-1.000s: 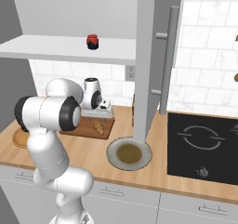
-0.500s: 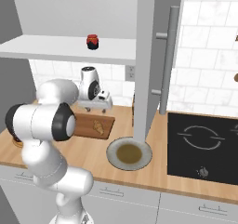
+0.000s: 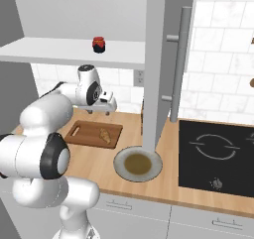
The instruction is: From the different types of pastries on the counter, select a croissant and place it on the cutting board. Then retrieve a jar of jam from the cabinet and place it alongside the croissant on the cutting board.
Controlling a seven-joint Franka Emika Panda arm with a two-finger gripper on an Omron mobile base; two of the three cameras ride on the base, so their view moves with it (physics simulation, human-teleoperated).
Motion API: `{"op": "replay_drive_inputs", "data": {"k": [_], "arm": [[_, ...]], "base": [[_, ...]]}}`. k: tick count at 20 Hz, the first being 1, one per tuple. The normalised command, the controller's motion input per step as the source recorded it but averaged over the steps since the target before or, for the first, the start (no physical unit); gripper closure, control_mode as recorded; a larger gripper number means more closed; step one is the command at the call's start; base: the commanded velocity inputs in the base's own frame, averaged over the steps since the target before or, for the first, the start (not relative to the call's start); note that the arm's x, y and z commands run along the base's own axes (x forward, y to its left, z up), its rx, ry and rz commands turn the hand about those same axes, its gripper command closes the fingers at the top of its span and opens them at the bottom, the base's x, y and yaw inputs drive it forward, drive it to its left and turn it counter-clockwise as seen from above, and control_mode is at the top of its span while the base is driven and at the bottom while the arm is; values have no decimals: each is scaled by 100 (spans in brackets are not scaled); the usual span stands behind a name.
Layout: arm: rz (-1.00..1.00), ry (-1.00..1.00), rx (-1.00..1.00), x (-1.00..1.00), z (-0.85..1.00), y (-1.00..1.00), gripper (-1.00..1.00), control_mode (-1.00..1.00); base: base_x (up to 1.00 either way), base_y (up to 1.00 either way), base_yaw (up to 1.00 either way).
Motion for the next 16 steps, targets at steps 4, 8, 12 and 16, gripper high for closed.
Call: {"op": "replay_drive_inputs", "data": {"k": [4,8,12,16], "arm": [[0,-15,0,-16,62,0,-100,-100],[0,-12,0,-12,37,0,-100,-100],[0,-3,0,-7,6,0,-100,-100],[0,-14,0,-14,68,0,-100,-100]], "base": [[0,0,0],[0,0,0],[0,0,0],[0,0,0]]}}
